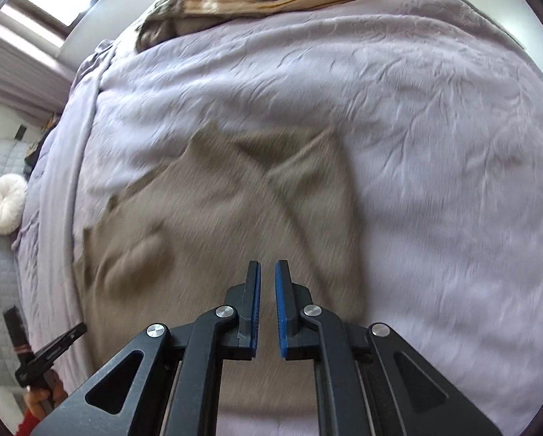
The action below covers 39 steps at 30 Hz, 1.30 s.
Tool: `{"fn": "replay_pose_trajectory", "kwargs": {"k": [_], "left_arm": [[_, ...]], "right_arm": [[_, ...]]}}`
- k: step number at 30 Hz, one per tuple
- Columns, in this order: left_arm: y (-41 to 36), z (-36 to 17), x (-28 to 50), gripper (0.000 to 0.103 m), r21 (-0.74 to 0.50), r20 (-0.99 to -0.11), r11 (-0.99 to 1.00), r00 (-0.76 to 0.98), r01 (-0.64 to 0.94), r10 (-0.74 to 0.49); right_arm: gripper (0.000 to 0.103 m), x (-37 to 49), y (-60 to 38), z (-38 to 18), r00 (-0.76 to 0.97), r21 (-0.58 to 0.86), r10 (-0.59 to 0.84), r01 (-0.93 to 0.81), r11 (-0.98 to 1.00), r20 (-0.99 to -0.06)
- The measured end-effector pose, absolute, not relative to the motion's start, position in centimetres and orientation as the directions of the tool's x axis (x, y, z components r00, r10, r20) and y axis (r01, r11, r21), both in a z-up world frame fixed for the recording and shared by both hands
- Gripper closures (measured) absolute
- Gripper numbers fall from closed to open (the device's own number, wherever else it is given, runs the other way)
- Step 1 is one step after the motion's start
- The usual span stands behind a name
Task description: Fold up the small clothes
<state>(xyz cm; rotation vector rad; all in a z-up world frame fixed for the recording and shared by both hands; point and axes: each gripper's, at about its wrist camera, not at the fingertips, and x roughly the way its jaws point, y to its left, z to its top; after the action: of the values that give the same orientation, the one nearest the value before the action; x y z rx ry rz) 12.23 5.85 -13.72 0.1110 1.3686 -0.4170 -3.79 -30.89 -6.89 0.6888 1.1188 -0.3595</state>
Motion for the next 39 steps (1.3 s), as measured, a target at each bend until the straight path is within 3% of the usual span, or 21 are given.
{"fn": "replay_pose_trajectory", "kwargs": {"k": [16, 17, 18, 19, 22, 24, 25, 29, 32, 39], "left_arm": [[7.9, -12.5, 4.7, 0.090, -0.144, -0.978, 0.913, 0.083, 0.382, -0.189], [8.0, -12.6, 4.4, 0.076, -0.147, -0.978, 0.912, 0.079, 0.382, -0.191], [8.3, -12.6, 4.1, 0.024, -0.150, -0.979, 0.913, 0.074, 0.379, -0.191], [8.6, -12.6, 3.7, 0.001, -0.136, -0.980, 0.922, 0.084, 0.364, -0.178], [9.2, -12.2, 2.9, 0.002, -0.122, -0.978, 0.916, 0.111, 0.382, -0.177], [9.4, -12.3, 2.6, 0.002, -0.121, -0.979, 0.914, 0.108, 0.387, -0.175], [9.6, -12.4, 2.5, 0.002, -0.122, -0.979, 0.915, 0.104, 0.386, -0.174], [10.6, -12.4, 2.5, 0.002, -0.124, -0.979, 0.922, 0.109, 0.366, -0.174], [11.6, -12.3, 2.6, 0.002, -0.134, -0.976, 0.925, 0.113, 0.354, -0.185], [14.1, -12.6, 2.3, 0.002, -0.153, -0.977, 0.924, 0.086, 0.349, -0.195]], "right_arm": [[0.093, -6.9, -19.0, -9.5, 0.290, 0.377, 0.254, 0.547, 0.747, -0.923], [0.092, -6.9, -18.4, -9.7, 0.284, 0.381, 0.263, 0.545, 0.746, -0.922], [0.091, -6.9, -17.7, -9.8, 0.277, 0.382, 0.270, 0.542, 0.748, -0.922], [0.091, -6.8, -17.2, -10.0, 0.272, 0.384, 0.276, 0.539, 0.750, -0.922], [0.082, -6.6, -15.5, -10.4, 0.259, 0.388, 0.291, 0.529, 0.755, -0.921], [0.061, -6.5, -14.6, -10.5, 0.250, 0.385, 0.294, 0.527, 0.758, -0.922], [0.057, -6.4, -14.1, -10.6, 0.246, 0.385, 0.297, 0.527, 0.758, -0.923], [0.054, -6.0, -12.4, -10.8, 0.227, 0.382, 0.308, 0.517, 0.766, -0.924], [0.038, -5.7, -11.4, -11.0, 0.226, 0.390, 0.317, 0.514, 0.764, -0.921], [0.038, -5.3, -9.3, -11.5, 0.230, 0.413, 0.343, 0.513, 0.753, -0.911]]}}
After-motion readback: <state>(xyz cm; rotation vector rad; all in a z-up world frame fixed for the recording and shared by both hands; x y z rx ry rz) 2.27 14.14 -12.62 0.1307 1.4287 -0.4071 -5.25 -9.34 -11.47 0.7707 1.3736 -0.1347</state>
